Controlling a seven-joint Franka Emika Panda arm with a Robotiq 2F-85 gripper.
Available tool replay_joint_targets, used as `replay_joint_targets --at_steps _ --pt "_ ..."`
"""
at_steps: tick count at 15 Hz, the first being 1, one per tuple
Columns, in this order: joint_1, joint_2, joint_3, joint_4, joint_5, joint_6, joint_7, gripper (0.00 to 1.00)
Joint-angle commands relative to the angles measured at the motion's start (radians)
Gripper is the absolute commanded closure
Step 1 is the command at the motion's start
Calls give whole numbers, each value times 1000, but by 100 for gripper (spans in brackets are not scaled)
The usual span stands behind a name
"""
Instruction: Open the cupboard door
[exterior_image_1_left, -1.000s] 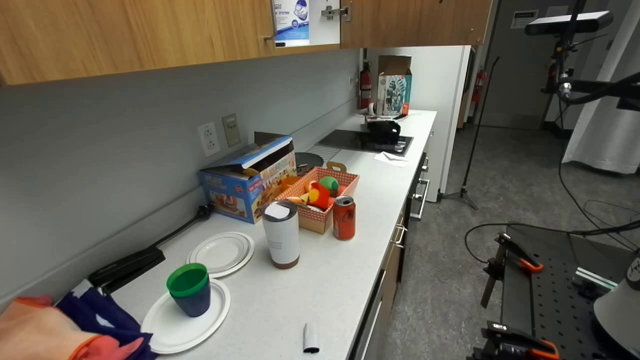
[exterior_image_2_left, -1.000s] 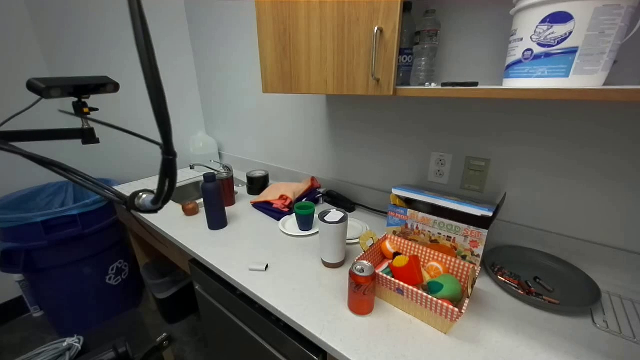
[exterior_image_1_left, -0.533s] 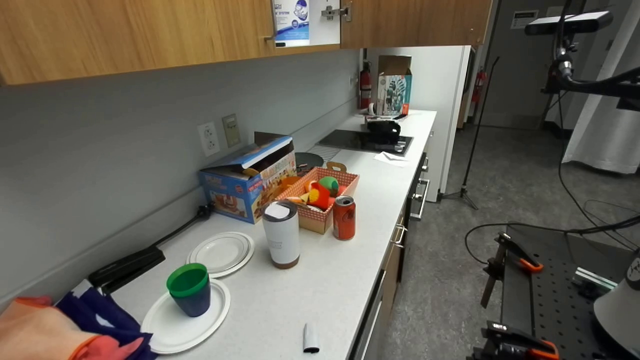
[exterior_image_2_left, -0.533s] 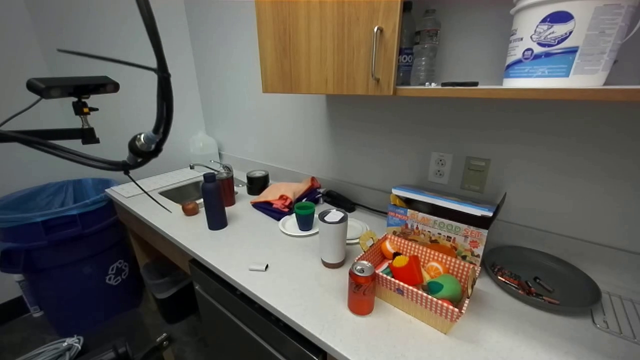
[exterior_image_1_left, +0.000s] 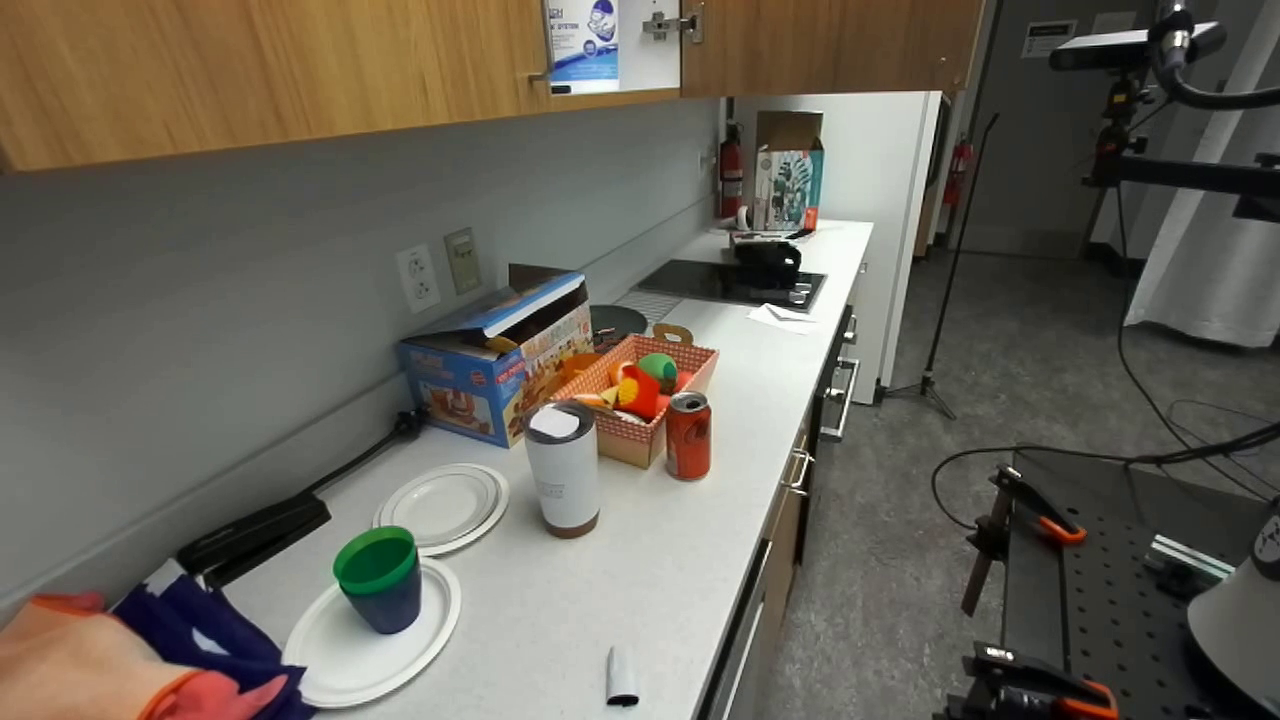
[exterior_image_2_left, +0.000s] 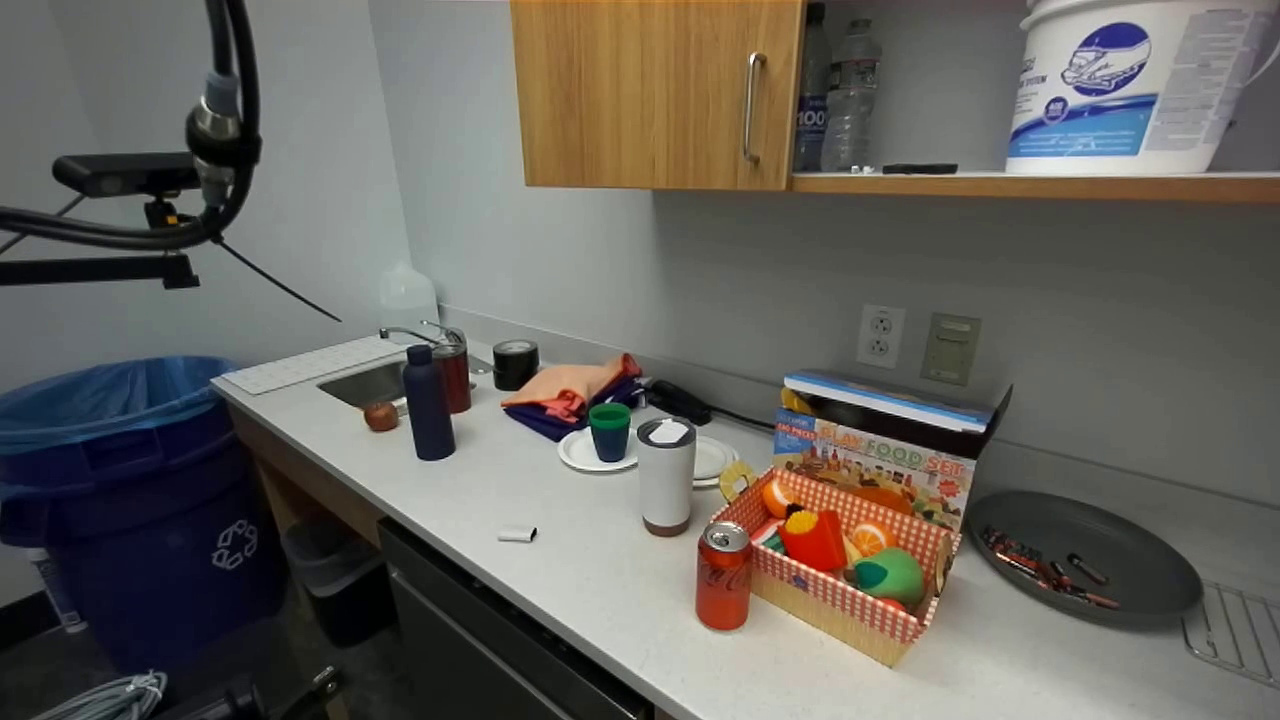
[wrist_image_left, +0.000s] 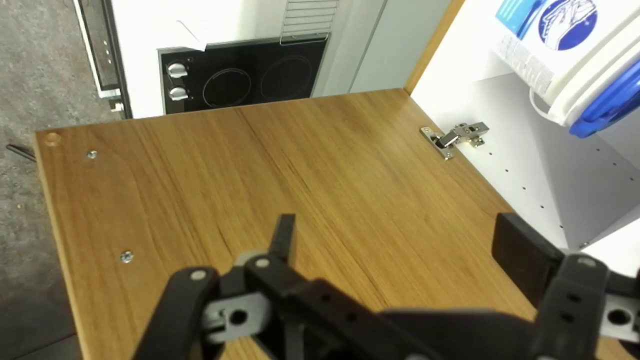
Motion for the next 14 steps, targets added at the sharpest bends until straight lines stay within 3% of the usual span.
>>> replay_joint_targets --at_steps 1,9,10,14 --pt "-17 -51 6 27 87 -102 -90 0" --pt "-37 -140 -24 50 199 -196 -169 0" --pt "-57 -115 1 37 179 -157 -140 0" --pt "-60 -133 -7 37 193 -169 -154 0"
